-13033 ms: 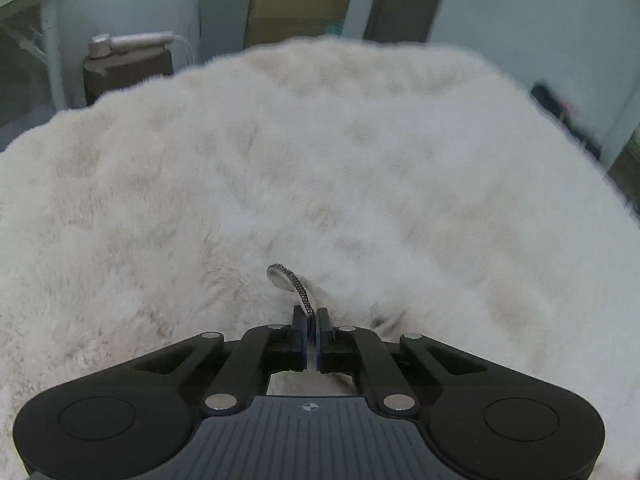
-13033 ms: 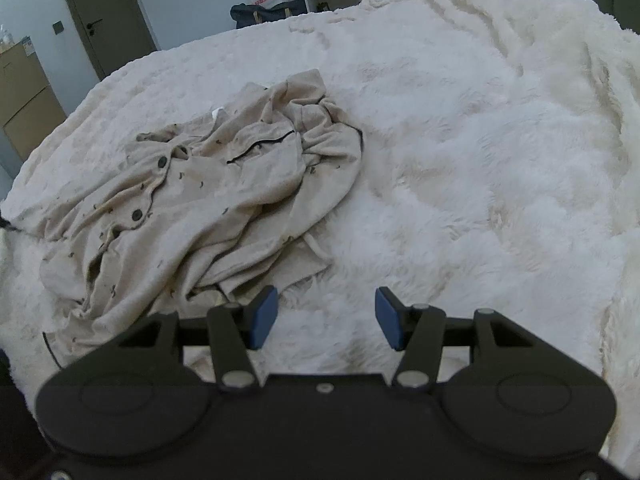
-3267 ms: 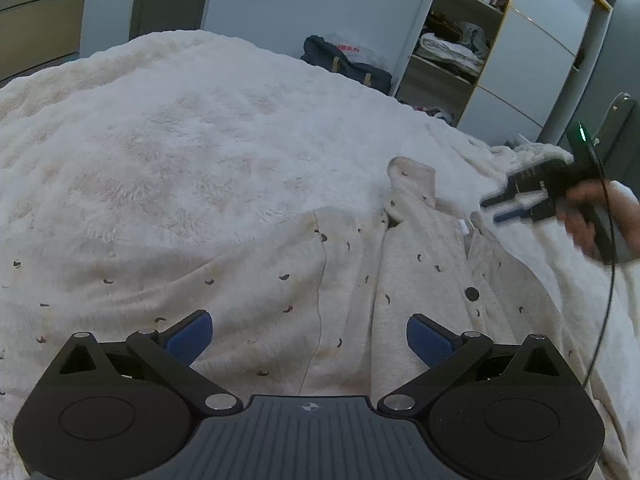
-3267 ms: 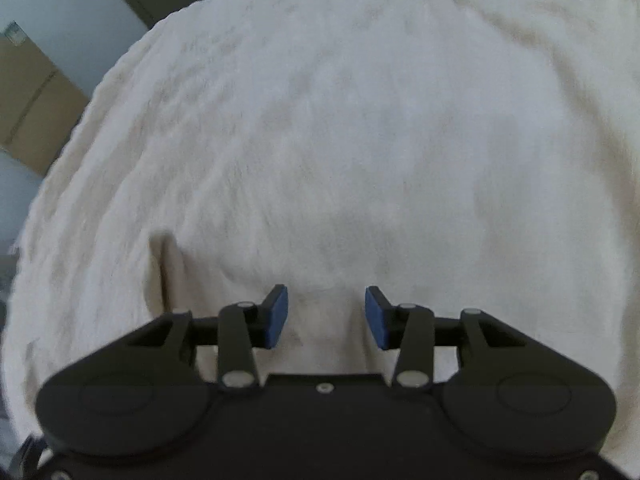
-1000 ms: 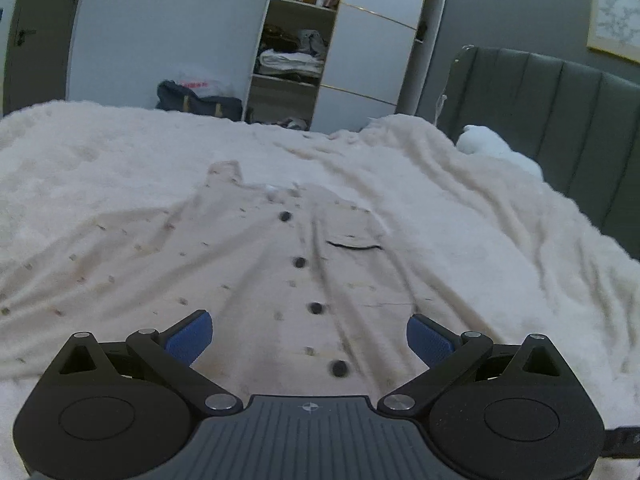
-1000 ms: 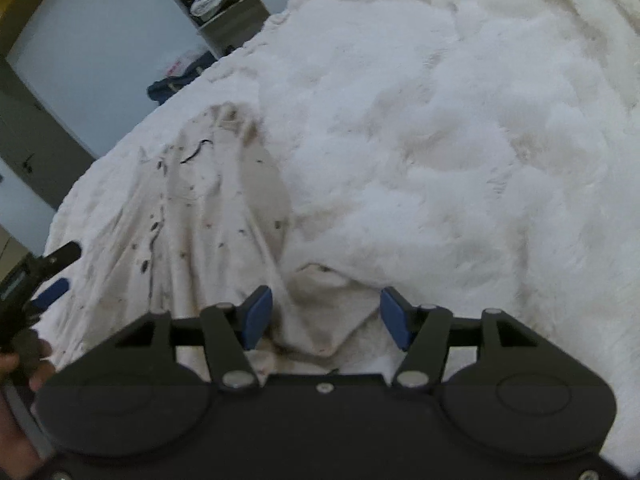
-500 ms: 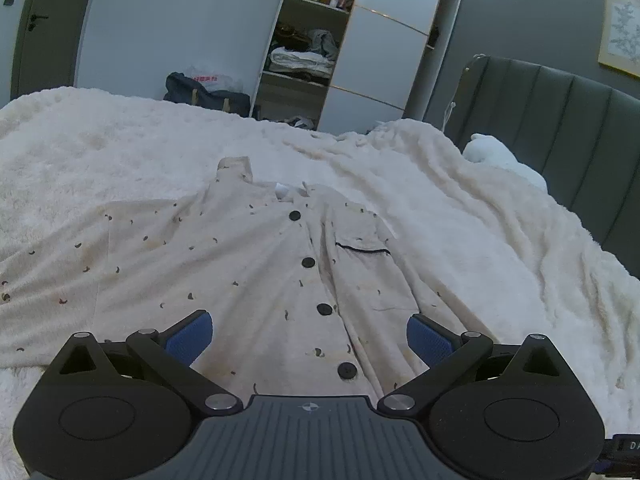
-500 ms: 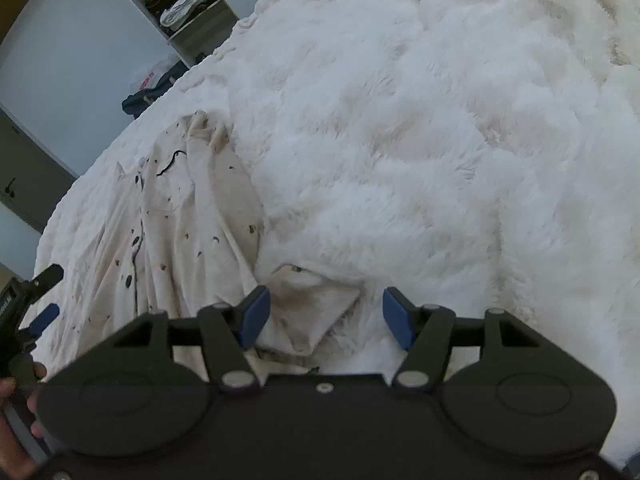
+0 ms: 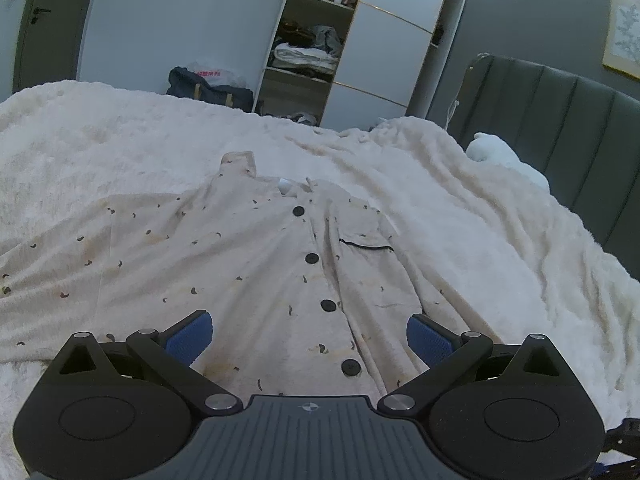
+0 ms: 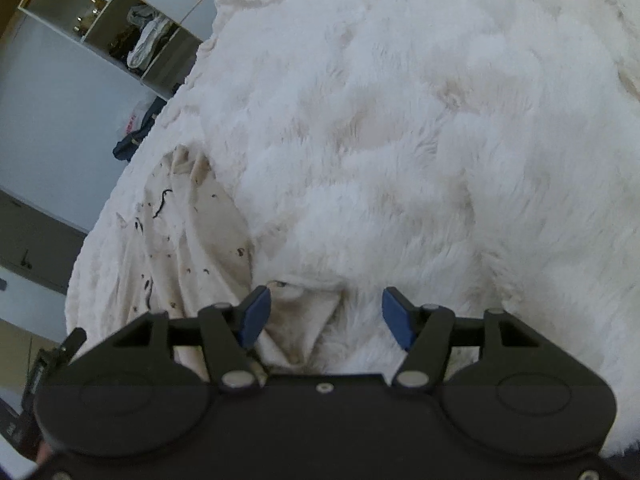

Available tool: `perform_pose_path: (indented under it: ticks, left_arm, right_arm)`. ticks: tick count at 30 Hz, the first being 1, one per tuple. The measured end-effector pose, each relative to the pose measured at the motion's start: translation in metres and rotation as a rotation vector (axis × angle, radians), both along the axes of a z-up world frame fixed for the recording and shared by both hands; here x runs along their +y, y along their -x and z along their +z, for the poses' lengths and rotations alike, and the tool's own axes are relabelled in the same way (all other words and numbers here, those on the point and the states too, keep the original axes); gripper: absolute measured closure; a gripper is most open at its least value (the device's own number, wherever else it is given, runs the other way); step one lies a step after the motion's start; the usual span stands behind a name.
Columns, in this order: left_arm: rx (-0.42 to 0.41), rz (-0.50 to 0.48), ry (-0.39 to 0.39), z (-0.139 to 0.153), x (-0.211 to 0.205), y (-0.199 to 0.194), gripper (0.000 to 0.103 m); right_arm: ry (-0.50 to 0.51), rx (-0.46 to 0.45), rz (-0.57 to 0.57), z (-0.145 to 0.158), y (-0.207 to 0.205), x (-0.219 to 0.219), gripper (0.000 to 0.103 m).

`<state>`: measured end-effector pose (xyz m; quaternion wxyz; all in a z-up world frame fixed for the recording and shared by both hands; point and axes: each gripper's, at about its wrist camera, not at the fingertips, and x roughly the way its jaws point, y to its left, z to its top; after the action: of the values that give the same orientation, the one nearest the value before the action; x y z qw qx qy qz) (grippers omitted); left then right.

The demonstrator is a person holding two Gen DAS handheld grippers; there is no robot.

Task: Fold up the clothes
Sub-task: 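Lay the shirt flat front-up and open both grippers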

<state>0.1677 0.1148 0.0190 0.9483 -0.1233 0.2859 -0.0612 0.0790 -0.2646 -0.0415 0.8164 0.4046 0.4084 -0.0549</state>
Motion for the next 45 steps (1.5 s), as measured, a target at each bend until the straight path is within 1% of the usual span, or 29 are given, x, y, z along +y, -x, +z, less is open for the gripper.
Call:
perform_pose_path:
  ticks: [1, 5, 6, 7, 8, 9, 14, 17, 18, 20, 21, 22, 23, 24, 25, 26, 27, 28, 30, 32, 33, 34, 36, 37, 38, 40, 42, 43, 45]
  left_arm:
    - [0.002, 0.000, 0.002, 0.000, 0.000, 0.000, 0.000]
    - [0.006, -0.002, 0.005, -0.001, 0.000, -0.001, 0.000]
    - [0.007, -0.002, 0.006, -0.001, 0.000, -0.001, 0.000]
    - [0.010, -0.003, 0.006, -0.001, 0.000, -0.001, 0.000]
    - [0.016, -0.008, 0.003, -0.002, 0.000, -0.001, 0.000]
    - [0.019, -0.012, -0.002, -0.002, 0.000, -0.001, 0.000]
    - [0.008, -0.003, -0.008, 0.001, 0.002, -0.002, 0.000]
    - [0.013, 0.012, 0.023, 0.000, 0.007, -0.003, 0.000]
    - [0.021, 0.013, 0.034, -0.001, 0.008, -0.003, 0.000]
    - [0.029, 0.012, 0.035, -0.002, 0.009, -0.004, 0.000]
    - [0.029, 0.013, 0.030, -0.002, 0.009, -0.004, 0.000]
    - [0.027, 0.022, 0.021, -0.002, 0.009, -0.005, 0.000]
    - [0.028, 0.027, 0.021, -0.002, 0.010, -0.006, 0.000]
    - [0.032, 0.031, 0.027, -0.003, 0.011, -0.007, 0.000]
    - [0.035, 0.032, 0.032, -0.004, 0.011, -0.008, 0.000]
    - [0.039, 0.032, 0.037, -0.004, 0.012, -0.008, 0.000]
    - [0.045, 0.031, 0.044, -0.005, 0.012, -0.009, 0.000]
    - [0.049, 0.030, 0.050, -0.006, 0.012, -0.010, 0.000]
    - [0.048, 0.028, 0.045, -0.005, 0.011, -0.010, 0.000]
    - [0.046, 0.024, 0.040, -0.005, 0.010, -0.009, 0.000]
    - [0.048, 0.021, 0.038, -0.005, 0.010, -0.009, 0.000]
    - [0.050, 0.020, 0.036, -0.006, 0.009, -0.009, 0.000]
    - [0.061, 0.012, 0.024, -0.009, 0.007, -0.011, 0.000]
    - [0.064, 0.011, 0.019, -0.010, 0.006, -0.012, 0.000]
    - [0.067, 0.008, 0.009, -0.011, 0.003, -0.012, 0.000]
    - [0.067, 0.001, -0.008, -0.012, -0.001, -0.013, 0.000]
    - [0.062, -0.012, -0.030, -0.012, -0.006, -0.014, 0.000]
    - [0.059, -0.019, -0.046, -0.013, -0.009, -0.014, 0.000]
    - [0.054, -0.026, -0.067, -0.014, -0.012, -0.015, 0.000]
  right_arm:
    - [0.006, 0.001, 0.009, -0.001, -0.003, 0.002, 0.049]
    - [0.034, -0.010, 0.066, -0.007, -0.015, 0.015, 0.057]
    - [0.041, -0.012, 0.080, -0.008, -0.018, 0.018, 0.064]
    - [0.047, -0.010, 0.092, -0.010, -0.022, 0.021, 0.076]
    - [0.053, -0.005, 0.098, -0.013, -0.024, 0.023, 0.085]
    - [0.060, -0.010, 0.103, -0.012, -0.025, 0.024, 0.100]
    - [0.079, -0.059, 0.136, 0.003, -0.025, 0.019, 0.101]
    - [0.126, -0.117, 0.079, 0.035, -0.031, -0.006, 0.101]
    - [0.144, -0.157, 0.043, 0.049, -0.032, -0.015, 0.101]
    - [0.221, -0.290, -0.068, 0.092, -0.034, -0.041, 0.102]
    - [0.270, -0.347, -0.116, 0.110, -0.034, -0.051, 0.102]
    - [0.350, -0.391, -0.157, 0.124, -0.033, -0.055, 0.102]
    - [0.444, -0.430, -0.198, 0.137, -0.033, -0.058, 0.101]
    - [0.504, -0.447, -0.229, 0.144, -0.034, -0.062, 0.098]
    - [0.532, -0.434, -0.258, 0.144, -0.035, -0.066, 0.091]
    - [0.551, -0.389, -0.284, 0.140, -0.038, -0.073, 0.084]
    - [0.552, -0.326, -0.290, 0.132, -0.039, -0.078, 0.066]
    - [0.553, -0.262, -0.295, 0.124, -0.041, -0.083, 0.059]
    - [0.549, -0.144, -0.303, 0.107, -0.043, -0.093, 0.058]
    - [0.504, -0.072, -0.320, 0.080, -0.031, -0.107, 0.054]
    - [0.476, -0.058, -0.333, 0.072, -0.026, -0.112, 0.051]
    - [0.432, -0.037, -0.350, 0.061, -0.021, -0.119, 0.050]
    - [0.383, -0.017, -0.360, 0.048, -0.017, -0.128, 0.050]
    - [0.369, -0.011, -0.356, 0.040, -0.019, -0.130, 0.050]
    - [0.388, -0.014, -0.341, 0.036, -0.023, -0.130, 0.050]
    - [0.467, -0.043, -0.283, 0.034, -0.031, -0.128, 0.045]
    - [0.566, -0.075, -0.201, 0.035, -0.042, -0.123, 0.044]
    - [0.636, -0.092, -0.142, 0.036, -0.049, -0.118, 0.044]
    - [0.815, -0.129, 0.019, 0.034, -0.066, -0.102, 0.044]
